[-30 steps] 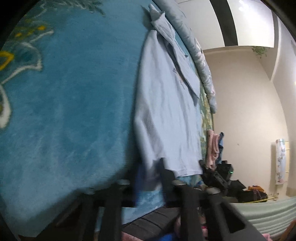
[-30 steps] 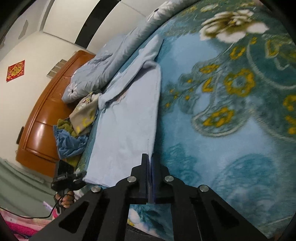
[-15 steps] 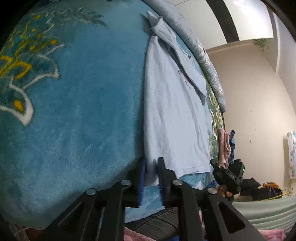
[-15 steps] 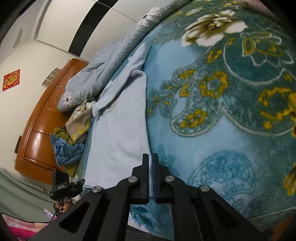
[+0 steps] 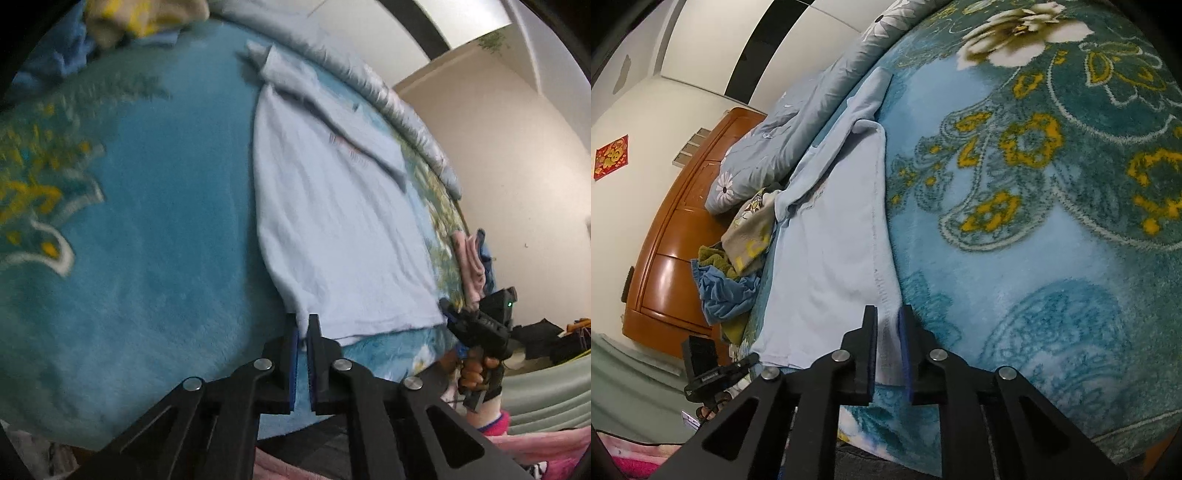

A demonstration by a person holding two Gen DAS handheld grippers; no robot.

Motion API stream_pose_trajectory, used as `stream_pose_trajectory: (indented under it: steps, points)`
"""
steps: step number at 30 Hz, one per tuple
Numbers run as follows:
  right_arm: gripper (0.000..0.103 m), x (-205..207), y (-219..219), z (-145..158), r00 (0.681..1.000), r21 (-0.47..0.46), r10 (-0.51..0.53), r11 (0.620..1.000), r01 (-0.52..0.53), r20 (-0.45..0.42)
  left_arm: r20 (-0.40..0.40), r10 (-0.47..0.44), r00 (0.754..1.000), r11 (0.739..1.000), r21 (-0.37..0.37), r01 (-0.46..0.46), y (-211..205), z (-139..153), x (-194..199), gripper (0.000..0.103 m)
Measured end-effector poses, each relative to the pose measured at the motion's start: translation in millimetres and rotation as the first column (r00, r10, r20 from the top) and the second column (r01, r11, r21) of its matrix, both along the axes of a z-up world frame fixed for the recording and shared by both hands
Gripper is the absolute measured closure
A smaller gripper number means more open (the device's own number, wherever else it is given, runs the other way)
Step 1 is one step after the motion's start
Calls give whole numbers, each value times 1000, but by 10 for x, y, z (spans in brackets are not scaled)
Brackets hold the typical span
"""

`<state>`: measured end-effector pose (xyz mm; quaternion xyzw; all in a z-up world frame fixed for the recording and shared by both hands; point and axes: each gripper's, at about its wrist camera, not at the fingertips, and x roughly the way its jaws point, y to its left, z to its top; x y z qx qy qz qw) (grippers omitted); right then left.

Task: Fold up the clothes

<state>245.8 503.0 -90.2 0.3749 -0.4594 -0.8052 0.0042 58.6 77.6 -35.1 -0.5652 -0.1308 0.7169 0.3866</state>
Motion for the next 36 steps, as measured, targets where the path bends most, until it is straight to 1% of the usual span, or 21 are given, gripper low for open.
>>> stream_pose_trajectory:
  steps: [3, 5, 7, 8, 9, 10, 12, 13, 14, 16, 17, 19, 22, 25, 28, 31, 32, 33, 34, 35, 36]
  points:
    - [91, 12, -10, -13, 1000, -6, -2, 1000, 2, 0, -90, -4, 996, 1000, -2, 4, -47, 199, 31, 99]
    - [91, 12, -21, -18, 1000, -8, -3, 1000, 3, 0, -119, -31, 992, 999, -20, 29, -23, 264, 66, 99]
    - [91, 14, -27, -21, 1000, -10, -5, 1000, 5, -1, -108, -46, 993, 997, -68, 38, 15, 193, 68, 99]
    - [91, 17, -29, -23, 1000, -11, -6, 1000, 6, -1, -82, -47, 995, 995, -89, 40, 10, 114, 54, 99]
    - [91, 18, -32, -24, 1000, -11, -6, 1000, 6, -1, -55, -36, 998, 995, -94, 30, -6, 41, 38, 98]
    - [91, 25, -35, -25, 1000, -11, -5, 1000, 5, 0, -24, -17, 1000, 997, -80, 15, -33, -16, 20, 98]
    - [91, 29, -39, -20, 1000, -8, -3, 1000, 3, 3, 3, 3, 1000, 999, -53, -3, -89, -32, -7, 93]
    - [90, 31, -38, -17, 1000, -7, -1, 1000, 1, 4, 17, 13, 1000, 999, -40, -12, -117, -40, -21, 84]
    - [89, 33, -34, -15, 1000, -7, 0, 1000, 0, 4, 30, 22, 999, 999, -27, -22, -145, -47, -35, 70]
    - [80, 31, -29, -12, 1000, -14, 0, 1000, 0, 1, 23, 47, 999, 999, -28, -47, -164, -32, -73, 58]
    - [79, 37, -24, -11, 1000, -19, 0, 1000, 0, -4, 22, 58, 998, 998, -23, -57, -164, -31, -94, 57]
    - [76, 45, -27, -1, 1000, -13, -1, 1000, 1, -2, 48, 62, 997, 998, 5, -62, -143, -75, -133, 54]
    - [73, 34, -38, 9, 1000, -10, -1, 1000, 1, 5, 86, 55, 995, 998, 5, -56, -63, -190, -195, 52]
    - [71, -34, -95, 21, 1000, 2, 16, 1000, -16, 20, 87, 44, 995, 998, 33, -47, 6, -195, -206, 46]
    - [69, -106, -186, 21, 999, -6, 52, 999, -52, 9, 92, 38, 995, 998, 42, -42, 27, -192, -202, 46]
    - [69, -137, -263, 20, 998, -4, 64, 998, -64, 5, 99, 16, 995, 998, 57, -21, 46, -195, -174, 48]
    - [71, -124, -257, 26, 998, -8, 57, 998, -57, 1, 105, 8, 994, 998, 64, -15, 50, -200, -164, 48]
    - [77, -99, -240, 32, 999, -12, 43, 999, -43, -4, 105, 7, 994, 998, 66, -14, 51, -200, -158, 48]
    - [88, -74, -223, 36, 1000, -10, 30, 999, -30, -5, 102, 6, 995, 998, 68, -13, 41, -198, -159, 53]
    - [93, -48, -197, 32, 1000, -9, 20, 1000, -20, 0, 104, 5, 995, 998, 65, -12, 42, -207, -161, 65]
    - [95, -33, -180, 21, 1000, -13, 15, 1000, -15, 9, 107, 3, 994, 998, 63, -10, 42, -215, -163, 71]
